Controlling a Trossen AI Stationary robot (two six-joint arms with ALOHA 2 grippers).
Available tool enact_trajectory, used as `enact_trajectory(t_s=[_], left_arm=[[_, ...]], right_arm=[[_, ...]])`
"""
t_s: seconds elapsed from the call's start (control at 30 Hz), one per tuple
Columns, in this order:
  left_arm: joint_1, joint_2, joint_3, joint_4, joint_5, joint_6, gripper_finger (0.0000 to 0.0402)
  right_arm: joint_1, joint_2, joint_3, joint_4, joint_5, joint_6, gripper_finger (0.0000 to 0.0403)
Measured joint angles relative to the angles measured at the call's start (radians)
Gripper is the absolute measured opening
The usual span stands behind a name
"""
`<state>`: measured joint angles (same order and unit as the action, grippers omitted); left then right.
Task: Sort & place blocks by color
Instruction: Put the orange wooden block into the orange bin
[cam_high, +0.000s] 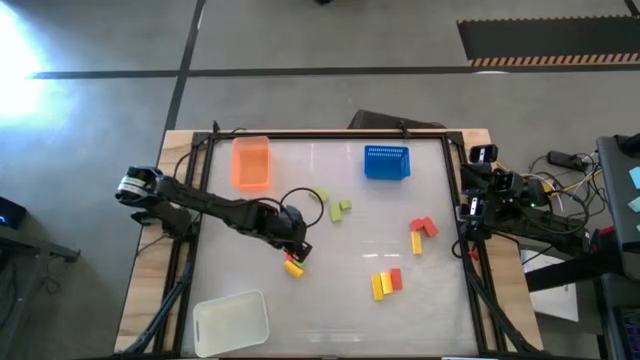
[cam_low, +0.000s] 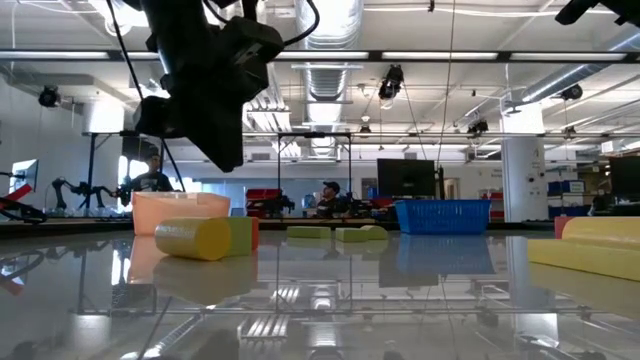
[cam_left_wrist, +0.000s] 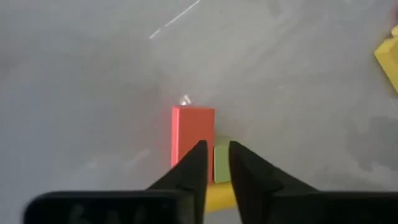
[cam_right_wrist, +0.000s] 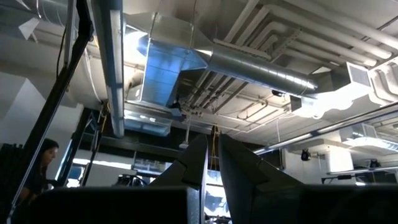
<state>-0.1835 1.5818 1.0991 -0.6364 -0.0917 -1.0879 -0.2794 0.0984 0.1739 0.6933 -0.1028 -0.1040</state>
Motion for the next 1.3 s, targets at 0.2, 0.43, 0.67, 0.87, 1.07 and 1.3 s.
enact_trajectory(t_s=[0.2,0.43,0.67,0.87,1.07,1.3], left_arm=[[0.005,0.021,-0.008,0.016,-0.059,0.004,0.0152],[0.007,0.080,0.004,0.031,-0.082,0.052,0.0187],[0.007,0.112,0.010,0.033,-0.082,0.049,0.0187],[0.002,0.112,0.014,0.032,-0.081,0.046,0.0187],[-0.006,0.131,0.004,0.050,-0.078,0.020,0.0187],[-0.010,0.162,0.016,0.051,-0.073,0.021,0.0187]], right_arm=[[0.000,0.003,0.000,0.000,0.000,0.000,0.0031],[0.000,0.003,0.000,0.000,0.000,-0.003,0.0031],[0.000,0.003,0.000,0.000,0.000,-0.002,0.0031],[0.000,0.003,0.000,0.000,0.000,-0.002,0.0031],[0.000,0.003,0.000,0.000,0.000,-0.001,0.0031],[0.000,0.003,0.000,0.000,0.000,-0.001,0.0031]])
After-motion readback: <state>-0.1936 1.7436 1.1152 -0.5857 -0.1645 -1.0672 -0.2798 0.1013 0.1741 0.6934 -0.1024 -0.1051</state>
